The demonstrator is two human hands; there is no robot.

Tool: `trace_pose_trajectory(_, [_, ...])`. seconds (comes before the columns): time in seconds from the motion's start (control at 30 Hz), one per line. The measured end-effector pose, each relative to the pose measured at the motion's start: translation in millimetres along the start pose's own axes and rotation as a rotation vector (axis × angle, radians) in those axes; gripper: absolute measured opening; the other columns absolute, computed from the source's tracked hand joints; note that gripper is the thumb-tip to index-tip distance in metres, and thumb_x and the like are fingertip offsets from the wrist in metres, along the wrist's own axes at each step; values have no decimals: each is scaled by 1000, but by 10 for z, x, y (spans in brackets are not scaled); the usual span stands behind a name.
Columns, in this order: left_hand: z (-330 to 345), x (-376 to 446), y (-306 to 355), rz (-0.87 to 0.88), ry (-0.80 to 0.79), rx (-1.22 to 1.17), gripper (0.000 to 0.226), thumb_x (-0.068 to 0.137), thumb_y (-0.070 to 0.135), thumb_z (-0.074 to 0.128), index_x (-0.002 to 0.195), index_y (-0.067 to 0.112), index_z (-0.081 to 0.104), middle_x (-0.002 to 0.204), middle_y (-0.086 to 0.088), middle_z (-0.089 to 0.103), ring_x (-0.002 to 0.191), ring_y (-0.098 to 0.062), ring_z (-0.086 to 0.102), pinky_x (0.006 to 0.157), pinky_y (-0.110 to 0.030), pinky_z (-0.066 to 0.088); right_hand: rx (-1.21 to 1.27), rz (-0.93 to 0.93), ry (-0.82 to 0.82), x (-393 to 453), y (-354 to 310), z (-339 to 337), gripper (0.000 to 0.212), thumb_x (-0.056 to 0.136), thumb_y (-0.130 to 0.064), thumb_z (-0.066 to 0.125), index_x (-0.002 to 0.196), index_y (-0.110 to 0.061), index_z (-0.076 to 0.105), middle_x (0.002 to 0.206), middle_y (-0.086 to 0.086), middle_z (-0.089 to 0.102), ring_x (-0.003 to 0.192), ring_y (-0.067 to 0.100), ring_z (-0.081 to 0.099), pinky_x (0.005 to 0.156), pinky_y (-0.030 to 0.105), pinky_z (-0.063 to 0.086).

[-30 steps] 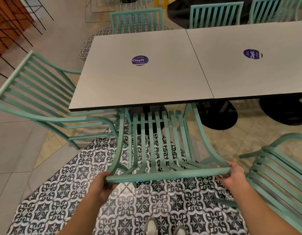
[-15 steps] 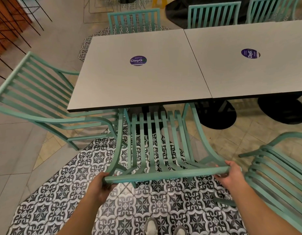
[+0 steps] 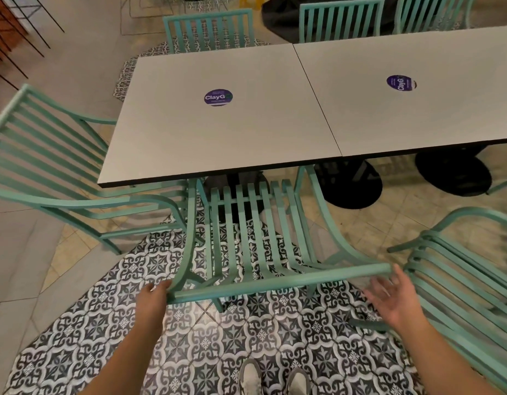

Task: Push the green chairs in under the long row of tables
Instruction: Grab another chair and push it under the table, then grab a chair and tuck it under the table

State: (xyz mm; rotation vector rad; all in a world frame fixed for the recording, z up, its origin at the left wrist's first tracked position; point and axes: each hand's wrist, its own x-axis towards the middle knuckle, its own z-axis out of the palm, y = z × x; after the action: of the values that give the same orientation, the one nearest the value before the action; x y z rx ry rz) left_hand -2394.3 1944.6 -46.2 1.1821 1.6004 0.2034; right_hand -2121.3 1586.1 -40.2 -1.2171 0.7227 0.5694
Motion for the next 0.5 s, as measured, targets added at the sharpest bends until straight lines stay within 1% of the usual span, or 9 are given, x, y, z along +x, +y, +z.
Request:
trace_pose_trajectory(0.07, [53,-75,112,258,30,257,50,96,25,56,140,5,43,113,-11,60,76,-17,59,73,-36,53,-145,-74,15,-86,27,-316,50,95,-46,47,138,-22,41,125,2,53,120,24,48,104,49,39])
trace_pose_trajectory(0.1, [109,-105,171,365,-6,349,51,96,29,57,141,8,43,120,-10,61,78,-17,63,73,-37,55,-221,-101,42,-130,46,-486,49,96,-46,44,139,-22,41,125,1,52,120,24,46,99,49,42])
trace_pose_trajectory(0.17, [291,-176,283,550,-88,548,50,94,33,58,138,13,46,131,-11,59,94,-21,66,90,-47,53,-401,-165,181,-234,97,-820,48,94,-43,49,135,-17,46,130,9,53,119,30,50,91,47,46])
trace_pose_trajectory(0.2, [398,-208,342,644,-101,654,49,94,33,58,137,13,48,134,-10,56,104,-22,63,98,-49,47,-516,-199,257,-301,114,-959,48,96,-38,49,136,-13,46,131,15,54,115,36,54,90,48,46])
trace_pose_trajectory(0.27, [672,-341,466,843,-132,824,48,94,34,58,137,14,50,138,-8,53,120,-25,54,107,-49,40,-725,-293,363,-415,139,-1215,50,98,-35,47,141,-9,42,128,20,54,99,42,59,84,50,50])
trace_pose_trajectory(0.33, [971,-514,564,1037,-197,941,48,94,36,58,137,15,51,137,-7,55,124,-26,50,109,-47,36,-891,-348,393,-544,130,-1454,59,95,-43,48,145,-14,36,125,18,58,85,37,64,76,51,54])
trace_pose_trajectory(0.43, [1473,-905,576,1270,-321,1135,51,94,39,55,139,16,50,137,-5,55,125,-25,48,111,-45,34,-1020,-357,468,-705,67,-2062,67,89,-58,48,147,-29,31,137,13,53,90,29,66,81,49,55])
trace_pose_trajectory(0.47, [1649,-1084,561,1325,-362,1177,50,95,39,54,139,17,49,137,-4,54,126,-25,47,111,-44,34,-1040,-370,502,-763,28,-2281,67,88,-60,47,147,-31,30,140,10,51,87,24,66,78,46,56])
trace_pose_trajectory(0.5, [1825,-1300,554,1379,-402,1212,49,95,39,53,139,18,49,137,-3,54,127,-24,46,111,-43,34,-1051,-394,533,-815,-32,-2508,67,89,-58,48,147,-31,30,137,10,55,81,19,63,77,43,55])
